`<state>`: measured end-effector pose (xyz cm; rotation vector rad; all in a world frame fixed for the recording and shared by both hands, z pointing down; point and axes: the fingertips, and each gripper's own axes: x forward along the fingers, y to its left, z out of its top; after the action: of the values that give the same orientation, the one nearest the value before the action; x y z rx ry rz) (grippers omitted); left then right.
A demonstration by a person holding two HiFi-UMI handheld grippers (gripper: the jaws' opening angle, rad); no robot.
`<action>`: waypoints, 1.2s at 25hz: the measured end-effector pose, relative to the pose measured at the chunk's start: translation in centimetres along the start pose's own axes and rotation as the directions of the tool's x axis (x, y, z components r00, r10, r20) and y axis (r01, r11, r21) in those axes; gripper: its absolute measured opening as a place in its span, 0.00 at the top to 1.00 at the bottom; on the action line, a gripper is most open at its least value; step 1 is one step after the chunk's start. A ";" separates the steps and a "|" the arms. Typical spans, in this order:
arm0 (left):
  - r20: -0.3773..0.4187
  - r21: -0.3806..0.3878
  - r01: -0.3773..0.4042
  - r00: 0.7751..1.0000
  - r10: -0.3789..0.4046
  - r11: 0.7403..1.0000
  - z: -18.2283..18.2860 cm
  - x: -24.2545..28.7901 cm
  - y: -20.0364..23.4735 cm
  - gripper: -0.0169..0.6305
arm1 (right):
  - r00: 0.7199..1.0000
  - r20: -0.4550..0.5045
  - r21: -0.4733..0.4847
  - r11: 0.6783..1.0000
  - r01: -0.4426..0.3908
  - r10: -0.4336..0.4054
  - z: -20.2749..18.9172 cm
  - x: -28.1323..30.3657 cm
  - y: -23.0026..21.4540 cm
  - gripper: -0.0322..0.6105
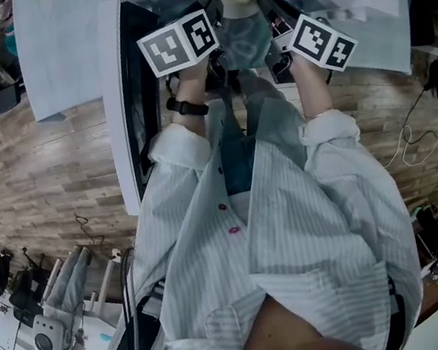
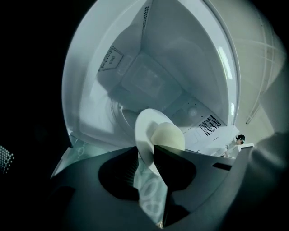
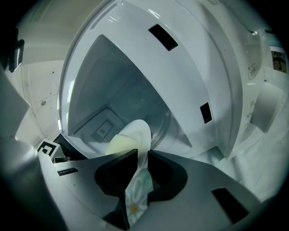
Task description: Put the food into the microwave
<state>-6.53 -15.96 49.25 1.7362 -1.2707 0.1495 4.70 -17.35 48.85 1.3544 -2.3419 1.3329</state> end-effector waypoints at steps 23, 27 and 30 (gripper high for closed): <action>0.024 0.186 -0.142 0.990 0.140 0.972 3.0 2.2 1.6 0.78 | 0.999 0.026 -0.078 0.997 0.025 -0.023 1.9 3.7 -0.1 0.82; 0.030 0.267 -0.193 0.981 0.192 0.944 3.5 2.6 1.7 0.76 | 0.999 0.029 -0.103 0.994 0.032 -0.029 2.2 4.1 0.0 0.82; 0.032 0.287 -0.210 0.977 0.209 0.935 3.7 2.8 2.0 0.76 | 0.999 0.033 -0.133 0.990 0.037 -0.032 2.5 4.4 0.1 0.82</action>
<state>-8.33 -20.63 50.01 1.8383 -1.4926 0.4799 2.77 -22.01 49.46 1.3780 -2.3683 1.1316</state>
